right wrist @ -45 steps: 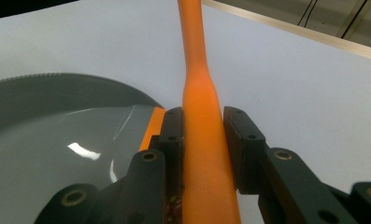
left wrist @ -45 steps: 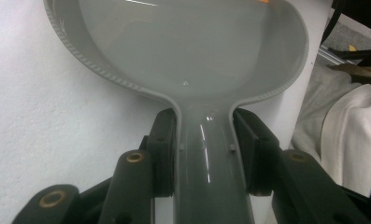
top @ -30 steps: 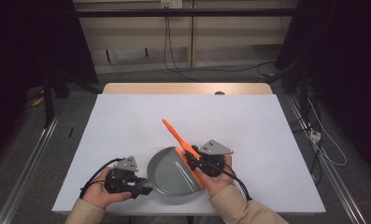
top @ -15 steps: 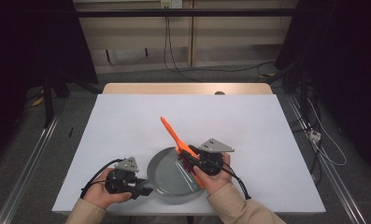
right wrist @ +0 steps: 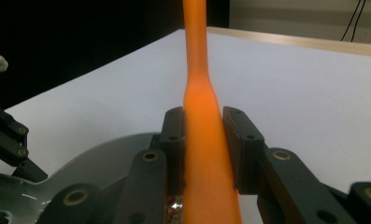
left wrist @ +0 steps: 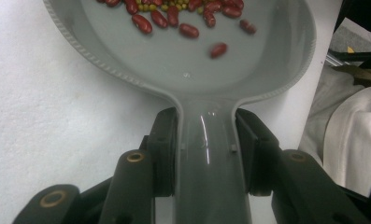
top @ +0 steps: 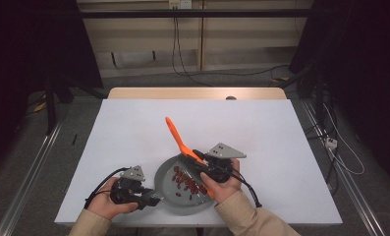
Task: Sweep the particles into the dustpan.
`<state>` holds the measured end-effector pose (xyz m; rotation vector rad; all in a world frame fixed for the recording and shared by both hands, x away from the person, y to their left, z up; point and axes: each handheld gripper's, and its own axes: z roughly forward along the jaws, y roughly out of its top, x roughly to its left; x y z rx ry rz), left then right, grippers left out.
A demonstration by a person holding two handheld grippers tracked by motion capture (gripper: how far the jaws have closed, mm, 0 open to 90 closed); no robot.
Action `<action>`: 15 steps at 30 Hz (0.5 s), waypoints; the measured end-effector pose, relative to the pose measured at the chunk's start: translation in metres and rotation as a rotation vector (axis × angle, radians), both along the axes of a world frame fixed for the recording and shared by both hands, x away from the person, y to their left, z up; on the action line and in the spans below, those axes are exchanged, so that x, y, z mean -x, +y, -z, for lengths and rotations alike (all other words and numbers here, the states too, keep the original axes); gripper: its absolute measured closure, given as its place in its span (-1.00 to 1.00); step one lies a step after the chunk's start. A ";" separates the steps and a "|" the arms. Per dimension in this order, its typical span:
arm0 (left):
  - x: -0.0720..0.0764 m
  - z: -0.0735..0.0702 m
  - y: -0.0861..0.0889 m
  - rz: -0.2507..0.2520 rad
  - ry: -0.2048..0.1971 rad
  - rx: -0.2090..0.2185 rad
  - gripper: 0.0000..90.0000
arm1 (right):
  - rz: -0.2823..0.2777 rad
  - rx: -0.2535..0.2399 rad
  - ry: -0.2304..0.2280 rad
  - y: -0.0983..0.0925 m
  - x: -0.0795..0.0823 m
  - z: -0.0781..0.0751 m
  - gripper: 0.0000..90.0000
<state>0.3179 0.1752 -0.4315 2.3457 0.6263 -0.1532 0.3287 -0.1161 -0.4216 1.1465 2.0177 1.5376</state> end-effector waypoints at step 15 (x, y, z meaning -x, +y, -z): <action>0.002 -0.003 -0.001 0.009 -0.006 -0.002 0.39 | 0.096 0.108 -0.032 -0.040 -0.008 0.009 0.59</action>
